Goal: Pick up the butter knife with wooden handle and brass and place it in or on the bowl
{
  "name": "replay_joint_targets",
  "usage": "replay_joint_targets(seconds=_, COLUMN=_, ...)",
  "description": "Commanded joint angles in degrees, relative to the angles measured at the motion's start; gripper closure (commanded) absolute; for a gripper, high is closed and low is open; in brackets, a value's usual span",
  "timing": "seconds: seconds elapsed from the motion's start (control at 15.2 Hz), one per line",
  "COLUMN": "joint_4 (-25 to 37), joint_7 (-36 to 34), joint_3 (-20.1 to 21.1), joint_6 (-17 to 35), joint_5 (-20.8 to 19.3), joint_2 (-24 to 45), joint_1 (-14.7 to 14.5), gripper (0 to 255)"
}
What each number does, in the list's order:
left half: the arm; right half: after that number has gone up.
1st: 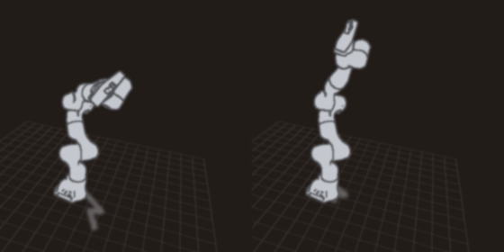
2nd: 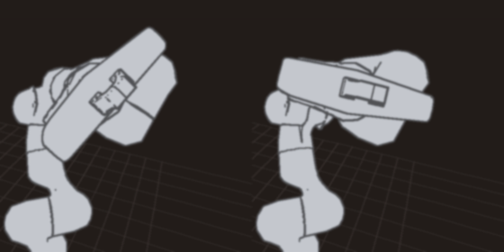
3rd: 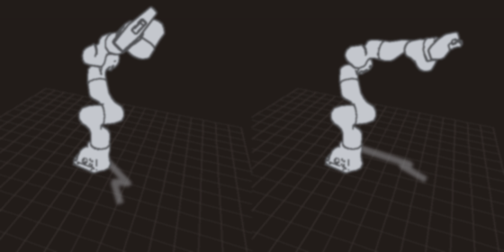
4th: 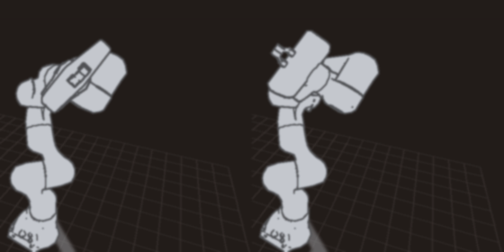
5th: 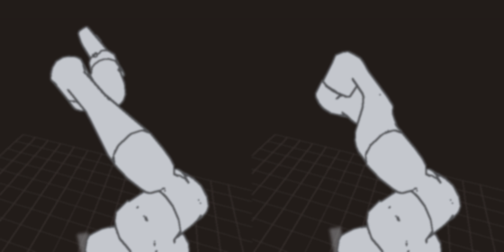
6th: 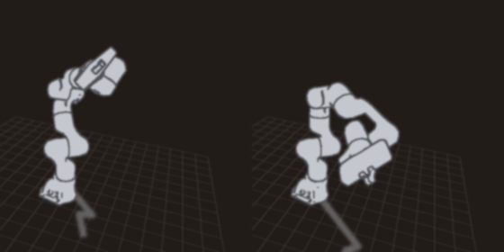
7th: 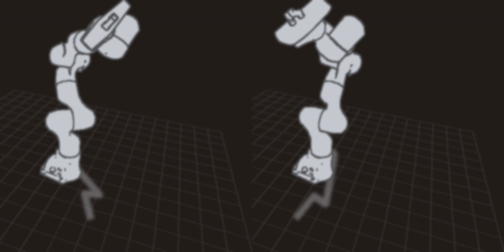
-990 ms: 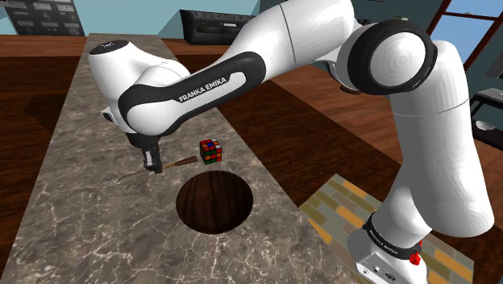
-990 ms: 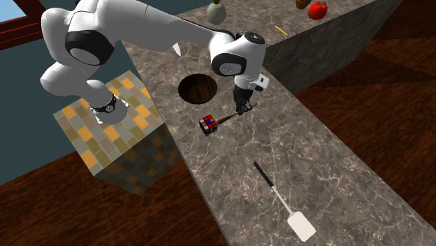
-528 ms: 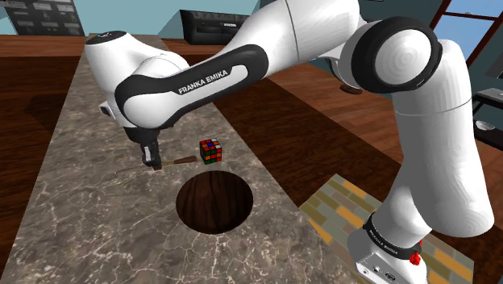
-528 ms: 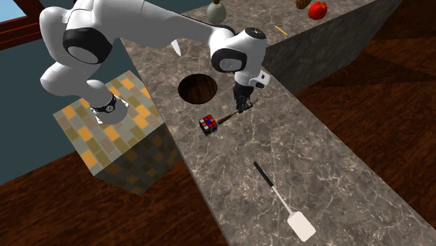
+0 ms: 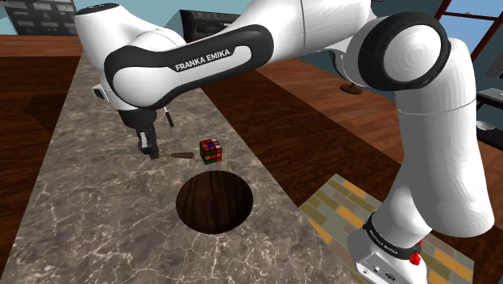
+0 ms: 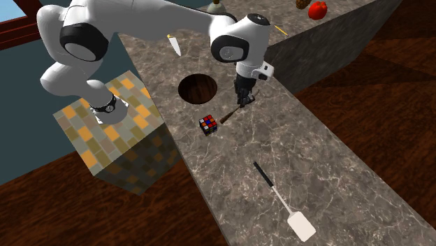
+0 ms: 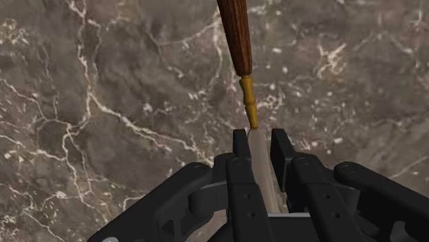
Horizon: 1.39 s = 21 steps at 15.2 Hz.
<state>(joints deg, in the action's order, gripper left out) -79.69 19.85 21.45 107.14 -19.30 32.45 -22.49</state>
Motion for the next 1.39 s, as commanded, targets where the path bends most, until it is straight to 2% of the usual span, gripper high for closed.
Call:
replay_joint_targets(seconds=0.0, joint_4=0.7, joint_7=0.3, joint_3=0.1, joint_6=-1.2, joint_5=0.3, joint_2=-0.6, joint_1=0.0, gripper=255)
replay_joint_targets(seconds=0.73, joint_4=7.1, joint_7=1.6, joint_3=0.5, joint_6=-8.3, joint_5=1.0, joint_2=-1.5, joint_1=-0.6, gripper=255)
replay_joint_targets(seconds=0.99, joint_4=-8.2, joint_7=-0.2, joint_3=2.2, joint_6=-3.3, joint_5=3.7, joint_2=-11.9, joint_1=1.5, gripper=255)
replay_joint_targets(seconds=1.32, joint_4=-22.9, joint_7=-1.4, joint_3=3.9, joint_6=0.7, joint_5=7.9, joint_2=-23.3, joint_1=2.8, gripper=255)
